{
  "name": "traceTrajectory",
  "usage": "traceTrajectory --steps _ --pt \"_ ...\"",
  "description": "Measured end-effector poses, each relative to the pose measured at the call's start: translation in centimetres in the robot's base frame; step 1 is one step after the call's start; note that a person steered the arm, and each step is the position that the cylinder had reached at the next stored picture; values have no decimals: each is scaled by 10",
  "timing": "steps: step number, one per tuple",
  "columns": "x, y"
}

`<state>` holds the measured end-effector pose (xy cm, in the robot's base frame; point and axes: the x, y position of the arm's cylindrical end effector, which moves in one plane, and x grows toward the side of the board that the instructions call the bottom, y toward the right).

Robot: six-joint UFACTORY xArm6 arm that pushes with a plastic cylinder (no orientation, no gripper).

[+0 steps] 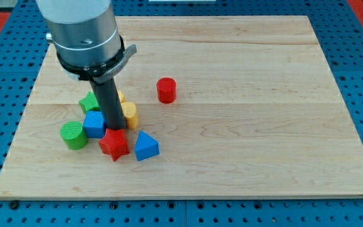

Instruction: Push the hexagon closer to the top left of the board

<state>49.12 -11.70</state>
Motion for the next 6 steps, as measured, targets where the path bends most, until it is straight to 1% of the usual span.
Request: traceTrajectory --steps 2,3,4,5,6 --pt "-55 -8" --pt "-105 -23" --pt "-171 -37" --pt "-187 -19" --pt "-201 26"
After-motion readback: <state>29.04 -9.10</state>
